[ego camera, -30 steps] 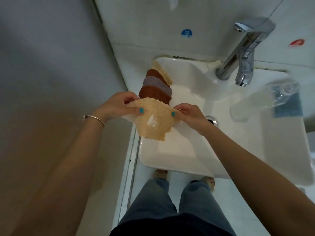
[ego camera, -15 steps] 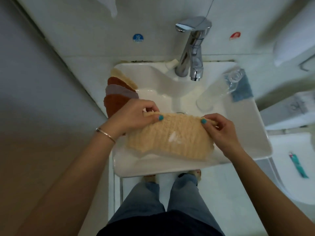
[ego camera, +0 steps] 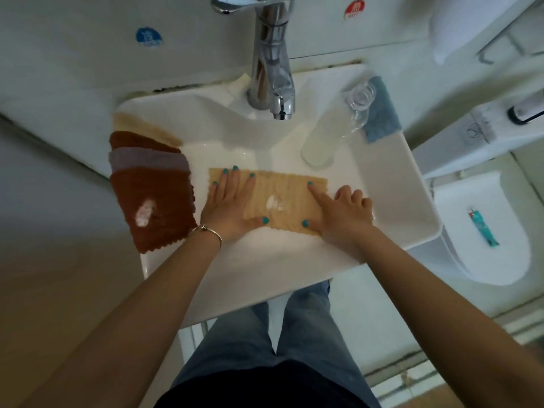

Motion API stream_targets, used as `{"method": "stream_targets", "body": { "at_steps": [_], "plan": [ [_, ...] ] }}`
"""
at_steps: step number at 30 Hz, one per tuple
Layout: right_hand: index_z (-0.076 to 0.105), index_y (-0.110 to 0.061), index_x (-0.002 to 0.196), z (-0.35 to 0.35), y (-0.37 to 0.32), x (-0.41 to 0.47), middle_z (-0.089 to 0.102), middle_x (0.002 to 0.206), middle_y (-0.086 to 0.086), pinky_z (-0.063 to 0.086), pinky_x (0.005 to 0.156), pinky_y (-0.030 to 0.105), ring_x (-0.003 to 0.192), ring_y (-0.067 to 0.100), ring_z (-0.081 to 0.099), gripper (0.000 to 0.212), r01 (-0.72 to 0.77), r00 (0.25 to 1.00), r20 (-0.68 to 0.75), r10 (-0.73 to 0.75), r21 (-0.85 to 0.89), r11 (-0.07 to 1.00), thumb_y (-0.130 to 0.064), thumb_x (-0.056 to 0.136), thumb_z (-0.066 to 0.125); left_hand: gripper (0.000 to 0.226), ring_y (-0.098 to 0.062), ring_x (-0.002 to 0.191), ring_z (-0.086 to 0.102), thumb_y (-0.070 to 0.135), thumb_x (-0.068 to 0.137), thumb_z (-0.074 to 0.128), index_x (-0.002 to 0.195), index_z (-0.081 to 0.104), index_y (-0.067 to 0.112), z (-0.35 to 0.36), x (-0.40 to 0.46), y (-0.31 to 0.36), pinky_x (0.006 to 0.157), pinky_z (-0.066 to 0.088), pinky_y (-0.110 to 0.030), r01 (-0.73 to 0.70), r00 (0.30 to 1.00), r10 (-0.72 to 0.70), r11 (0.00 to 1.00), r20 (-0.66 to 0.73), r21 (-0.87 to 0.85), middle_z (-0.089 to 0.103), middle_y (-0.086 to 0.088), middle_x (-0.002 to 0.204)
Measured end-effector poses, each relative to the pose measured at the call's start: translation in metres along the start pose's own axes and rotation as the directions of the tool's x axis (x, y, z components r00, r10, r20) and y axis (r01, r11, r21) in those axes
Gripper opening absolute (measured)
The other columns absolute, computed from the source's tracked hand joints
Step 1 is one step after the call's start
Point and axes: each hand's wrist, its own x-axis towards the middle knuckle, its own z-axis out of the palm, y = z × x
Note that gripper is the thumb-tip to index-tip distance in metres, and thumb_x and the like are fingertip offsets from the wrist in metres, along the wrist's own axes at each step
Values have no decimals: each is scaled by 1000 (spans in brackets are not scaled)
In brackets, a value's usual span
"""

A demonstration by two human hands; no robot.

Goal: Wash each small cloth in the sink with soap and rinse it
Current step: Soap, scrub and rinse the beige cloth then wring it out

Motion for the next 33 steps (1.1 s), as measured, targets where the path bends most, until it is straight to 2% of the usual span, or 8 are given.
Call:
{"method": "stream_targets", "body": {
  "at_steps": [7,10,11,14,17,20,25,33],
  "plan": [
    [-13,-60,143,-12,34,12,31,135,14,22,102,49,117,38,33,84,-70,996,48,71,-21,997,-81,80,39,104,-22,143,-31,78,78,46,152,-14,35,9,19,22,116,-17,-41,-33,999,33,999,-34,-9,-32,-3,157],
    [4,-51,149,-21,25,12,30,136,13,29,104,46,122,36,33,90,-131,991,0,134,206,970,-73,78,56,104,-21,143,-32,80,78,44,151,-15,36,11,20,22,116,-17,-41,-24,999,24,1000,-41,-3,-33,-2,156],
    [7,-46,150,-26,20,11,30,135,12,32,105,44,122,33,32,96,-155,976,-77,202,399,904,-67,76,64,105,-21,142,-33,80,77,44,151,-15,36,11,20,21,116,-16,-42,-19,999,19,1000,-36,3,-33,-1,156],
    [7,-27,153,-44,1,19,24,140,10,31,108,32,128,25,30,117,4,870,-228,437,889,457,-42,68,86,106,-21,141,-35,81,77,42,150,-19,35,10,23,23,117,-16,-43,-9,1000,9,1000,-9,21,-37,-1,154],
    [10,-22,152,-61,-19,34,30,137,-5,40,108,35,124,17,40,122,204,794,-329,512,937,285,-33,61,91,107,-21,139,-39,82,77,42,149,-24,35,7,23,24,116,-18,-44,-7,999,6,999,40,37,-40,-1,152],
    [16,-27,152,-66,-29,47,31,131,-33,36,101,19,125,5,40,116,296,786,-346,512,938,179,-26,63,91,107,-21,137,-41,82,77,40,148,-25,35,6,24,23,115,-20,-43,1,998,-3,999,66,38,-42,0,151],
    [32,-19,144,-68,-30,59,53,133,-5,40,96,21,118,7,49,97,279,789,-376,486,924,262,-33,66,88,107,-22,138,-41,82,78,39,148,-26,35,3,26,26,114,-20,-43,11,996,-16,998,89,56,-42,0,151],
    [35,-17,132,-83,10,5,51,113,-8,44,83,30,99,13,52,79,275,889,-437,134,745,607,-26,70,84,107,-21,139,-39,84,76,38,147,-26,37,4,24,26,116,-18,-43,23,996,-29,997,80,67,-41,1,152]
  ]
}}
